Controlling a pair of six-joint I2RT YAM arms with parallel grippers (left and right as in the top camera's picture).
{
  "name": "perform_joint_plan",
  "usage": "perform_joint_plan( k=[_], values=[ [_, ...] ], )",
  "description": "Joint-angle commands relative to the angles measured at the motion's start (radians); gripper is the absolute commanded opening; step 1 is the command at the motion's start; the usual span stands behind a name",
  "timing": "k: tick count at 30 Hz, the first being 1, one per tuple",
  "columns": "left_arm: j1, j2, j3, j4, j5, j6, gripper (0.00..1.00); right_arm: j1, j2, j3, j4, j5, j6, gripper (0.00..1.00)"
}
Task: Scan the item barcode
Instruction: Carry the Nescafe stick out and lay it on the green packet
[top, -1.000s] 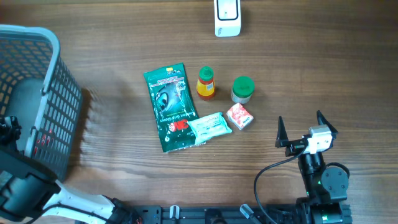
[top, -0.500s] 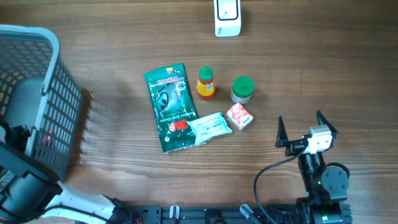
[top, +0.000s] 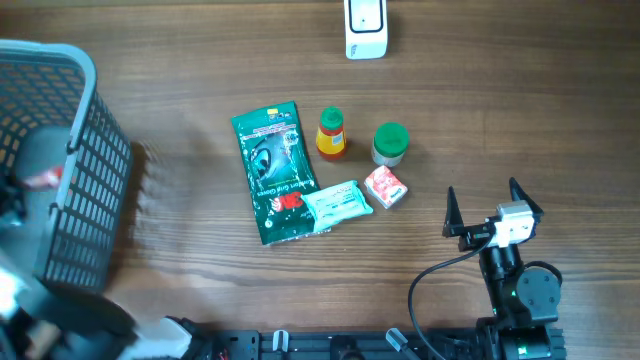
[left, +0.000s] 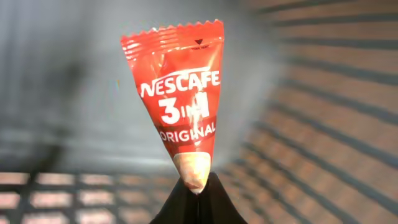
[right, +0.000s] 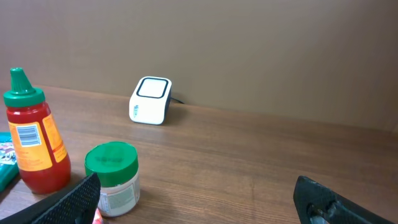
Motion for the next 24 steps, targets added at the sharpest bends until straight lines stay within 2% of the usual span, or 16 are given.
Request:
perform_joint_plan(
  k=[1,5,7,10,11,13,19,24],
  values=[
    [-0.002,-0.248,0.104,0.036,0.020,0.000,0.04,0.003,0.002,-0.001,0.002,-0.013,-0.008,1.00],
    [-0.022,-0.434,0.104,0.061,0.023,-0.033,0.04,0.003,0.002,-0.001,0.002,-0.013,-0.009,1.00],
    [-0.080,-0.488,0.104,0.029,0.037,-0.032,0.04,0.003,0.002,-0.001,0.002,-0.013,-0.009,1.00],
    [-0.277,-0.516,0.103,-0.046,0.043,-0.011,0.04,0.003,0.002,-0.001,0.002,-0.013,-0.009,1.00],
    [-0.396,-0.507,0.092,-0.061,0.043,0.040,0.04,0.003,0.002,-0.001,0.002,-0.013,-0.009,1.00],
    [-0.536,-0.484,0.072,-0.082,0.033,0.092,0.04,0.003,0.002,-0.001,0.002,-0.013,-0.009,1.00],
    [-0.944,-0.362,-0.024,-0.141,-0.143,0.127,0.04,0.003,0.002,-0.001,0.002,-0.013,-0.009,1.00],
    [-1.170,-0.256,-0.155,-0.069,-0.326,0.126,0.04,0.003,0.002,-0.001,0.002,-0.013,-0.009,1.00]
  ],
)
